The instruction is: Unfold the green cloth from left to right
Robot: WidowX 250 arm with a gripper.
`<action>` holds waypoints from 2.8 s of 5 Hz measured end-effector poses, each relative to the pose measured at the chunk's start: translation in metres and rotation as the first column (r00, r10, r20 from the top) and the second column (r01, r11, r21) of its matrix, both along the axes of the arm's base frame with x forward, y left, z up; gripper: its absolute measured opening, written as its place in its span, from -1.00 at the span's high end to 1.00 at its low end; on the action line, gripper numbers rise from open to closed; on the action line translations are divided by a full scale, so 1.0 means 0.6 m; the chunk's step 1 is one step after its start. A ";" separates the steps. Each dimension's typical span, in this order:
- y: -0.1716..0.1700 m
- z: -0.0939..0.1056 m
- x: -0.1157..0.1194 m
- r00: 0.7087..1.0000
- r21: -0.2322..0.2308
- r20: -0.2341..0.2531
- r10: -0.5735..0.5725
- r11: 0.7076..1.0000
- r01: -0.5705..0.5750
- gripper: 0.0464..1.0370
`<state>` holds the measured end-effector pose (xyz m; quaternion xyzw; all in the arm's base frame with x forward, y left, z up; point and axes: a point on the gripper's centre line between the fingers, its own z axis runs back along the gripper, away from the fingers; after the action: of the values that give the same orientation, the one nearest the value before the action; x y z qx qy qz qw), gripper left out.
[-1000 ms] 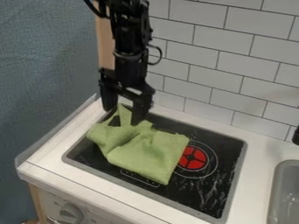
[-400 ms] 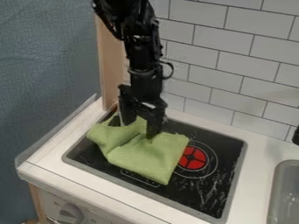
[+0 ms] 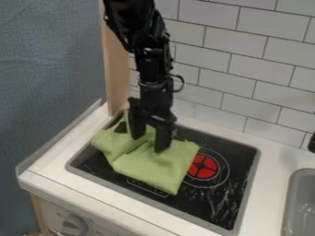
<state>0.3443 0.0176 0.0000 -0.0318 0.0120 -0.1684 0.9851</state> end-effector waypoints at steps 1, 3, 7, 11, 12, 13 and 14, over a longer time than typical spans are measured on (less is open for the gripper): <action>0.005 -0.015 -0.001 1.000 0.000 -0.026 0.010 1.000 -0.010 -0.92; 0.011 -0.030 0.000 0.999 0.001 -0.049 0.017 1.000 -0.017 -0.81; 0.013 -0.031 0.003 0.999 0.015 -0.036 0.034 0.999 -0.033 0.92; -0.011 0.030 -0.007 0.999 -0.033 -0.022 0.045 0.998 -0.046 0.99; -0.032 0.045 -0.002 0.999 -0.061 -0.029 0.041 0.997 -0.042 0.99; -0.077 0.049 -0.003 0.999 -0.063 -0.037 -0.015 0.998 0.013 0.99; -0.126 0.058 0.005 0.998 -0.067 -0.012 -0.058 0.996 0.057 0.99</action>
<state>0.3471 -0.0578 0.0349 -0.0655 0.0140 -0.1966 0.9782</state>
